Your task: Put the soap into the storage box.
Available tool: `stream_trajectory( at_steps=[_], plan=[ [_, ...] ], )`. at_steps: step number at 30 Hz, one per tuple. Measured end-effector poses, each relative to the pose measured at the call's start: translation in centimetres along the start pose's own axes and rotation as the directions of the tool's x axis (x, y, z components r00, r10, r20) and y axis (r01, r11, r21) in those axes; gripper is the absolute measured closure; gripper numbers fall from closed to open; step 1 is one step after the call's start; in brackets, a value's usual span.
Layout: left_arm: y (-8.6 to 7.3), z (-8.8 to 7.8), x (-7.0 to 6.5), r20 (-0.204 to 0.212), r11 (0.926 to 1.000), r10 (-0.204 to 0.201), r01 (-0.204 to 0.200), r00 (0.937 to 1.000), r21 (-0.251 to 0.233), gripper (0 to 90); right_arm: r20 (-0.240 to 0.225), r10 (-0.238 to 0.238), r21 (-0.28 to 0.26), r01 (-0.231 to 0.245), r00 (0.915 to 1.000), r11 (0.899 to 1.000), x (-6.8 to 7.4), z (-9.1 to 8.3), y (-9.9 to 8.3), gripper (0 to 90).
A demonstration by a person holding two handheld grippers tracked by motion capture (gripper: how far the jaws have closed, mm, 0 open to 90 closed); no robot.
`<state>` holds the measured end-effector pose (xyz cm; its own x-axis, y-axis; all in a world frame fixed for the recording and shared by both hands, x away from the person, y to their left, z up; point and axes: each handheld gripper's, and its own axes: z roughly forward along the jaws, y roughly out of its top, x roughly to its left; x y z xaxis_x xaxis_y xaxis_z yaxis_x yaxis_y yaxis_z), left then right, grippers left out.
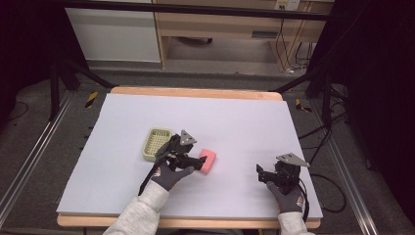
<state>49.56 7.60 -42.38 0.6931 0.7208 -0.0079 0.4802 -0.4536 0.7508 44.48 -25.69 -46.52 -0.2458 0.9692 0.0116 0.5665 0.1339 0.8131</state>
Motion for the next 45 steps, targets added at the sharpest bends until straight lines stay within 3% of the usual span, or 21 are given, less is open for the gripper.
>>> stream_trajectory(
  at_steps=[14, 31, 45],
  plan=[
    [0.8, 1.6, -1.2, 0.006, 0.9986, 0.031, -0.031, 0.9995, 0.044, 22.5, -0.004, 0.001, 0.001, -0.001, 1.0, 1.0, 0.0, 0.0, 0.0, 6.5],
    [0.8, 4.6, -1.7, -0.013, 0.9928, 0.019, -0.018, 0.9997, 0.119, 20.7, -0.005, 0.003, 0.004, -0.003, 1.0, 1.0, 0.0, 0.0, 0.0, 6.7],
    [0.3, 6.0, -1.9, -0.028, 0.9875, 0.006, -0.002, 0.9996, 0.158, 23.3, -0.005, -0.004, 0.01, 0.004, 1.0, 1.0, 0.0, 0.1, 0.0, 6.9]
  ],
)
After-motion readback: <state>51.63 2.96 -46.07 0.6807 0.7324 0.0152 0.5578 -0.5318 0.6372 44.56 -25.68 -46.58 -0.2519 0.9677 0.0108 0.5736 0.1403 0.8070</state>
